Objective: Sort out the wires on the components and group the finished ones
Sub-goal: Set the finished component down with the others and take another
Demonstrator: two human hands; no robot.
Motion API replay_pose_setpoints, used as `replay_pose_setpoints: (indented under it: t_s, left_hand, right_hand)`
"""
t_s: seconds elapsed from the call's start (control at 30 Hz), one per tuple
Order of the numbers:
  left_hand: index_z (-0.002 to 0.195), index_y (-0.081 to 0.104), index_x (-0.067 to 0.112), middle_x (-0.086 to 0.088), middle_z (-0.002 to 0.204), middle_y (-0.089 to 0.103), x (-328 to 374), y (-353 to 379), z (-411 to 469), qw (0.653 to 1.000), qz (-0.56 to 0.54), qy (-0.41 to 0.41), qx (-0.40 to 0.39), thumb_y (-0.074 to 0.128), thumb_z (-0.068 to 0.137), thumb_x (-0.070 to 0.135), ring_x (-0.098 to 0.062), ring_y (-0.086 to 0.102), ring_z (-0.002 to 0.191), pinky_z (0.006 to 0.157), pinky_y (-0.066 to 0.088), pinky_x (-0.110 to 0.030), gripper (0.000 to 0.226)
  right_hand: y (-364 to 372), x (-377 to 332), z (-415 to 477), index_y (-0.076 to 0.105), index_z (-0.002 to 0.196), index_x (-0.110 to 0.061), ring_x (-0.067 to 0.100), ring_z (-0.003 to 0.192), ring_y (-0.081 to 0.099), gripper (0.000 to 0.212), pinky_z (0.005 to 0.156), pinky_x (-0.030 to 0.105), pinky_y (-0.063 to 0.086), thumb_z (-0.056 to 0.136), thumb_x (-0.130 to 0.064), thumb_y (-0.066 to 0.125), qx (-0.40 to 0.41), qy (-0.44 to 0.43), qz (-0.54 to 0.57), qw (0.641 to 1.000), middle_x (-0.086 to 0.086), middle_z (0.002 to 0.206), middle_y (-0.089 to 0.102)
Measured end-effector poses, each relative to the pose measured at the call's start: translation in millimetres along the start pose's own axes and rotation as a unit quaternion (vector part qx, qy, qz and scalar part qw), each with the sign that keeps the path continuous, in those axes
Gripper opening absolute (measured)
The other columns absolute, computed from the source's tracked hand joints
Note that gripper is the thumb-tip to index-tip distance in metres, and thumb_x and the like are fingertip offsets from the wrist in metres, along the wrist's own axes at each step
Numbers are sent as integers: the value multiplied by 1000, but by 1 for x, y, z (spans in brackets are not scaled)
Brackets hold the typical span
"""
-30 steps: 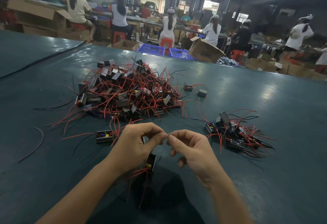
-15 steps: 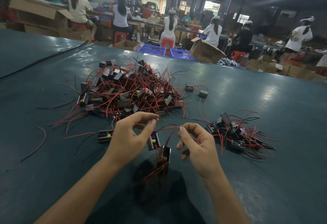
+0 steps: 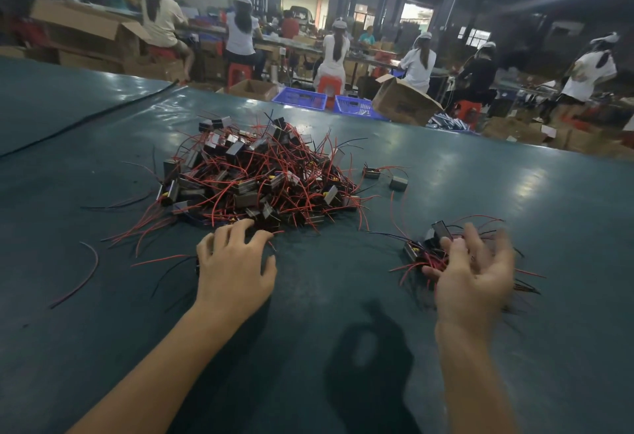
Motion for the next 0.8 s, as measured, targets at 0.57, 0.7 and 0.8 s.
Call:
replay_pose_setpoints:
  t_s: [0.57,0.7,0.8]
  left_hand:
    - [122,63,11,4,111,60,61,-12,-19,928,-270,257,-30,62,82,-7,-7,59,99,90,48,-19,44]
    - [106,67,15,3,101,63,40,-23,-9,968,-159,178,73,70,80,9,-16,59,91,80,50,-32,27]
    - [104,64,24,7,100,60,14,-12,4,994,-74,82,18,64,86,41,-18,57,96,86,43,-35,25]
  right_hand:
    - [81,63,-86,64,111,-25,9,80,67,16,71,29,59,99,-26,54,-352,100,-191,911,1,90,72]
    - [87,71,-99,63,100,-34,9,85,68,16,74,49,59,100,-22,52,-382,127,-187,896,1,93,72]
    - [87,73,-99,64,95,-36,5,84,68,21,68,41,60,98,-17,55,-382,123,-187,897,-7,89,72]
Point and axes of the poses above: each hand's wrist, its own z-axis towards the middle knuckle, its own y-axis out of the palm, x = y × z, the point moved 8 cm from there along z, towards the middle knuckle
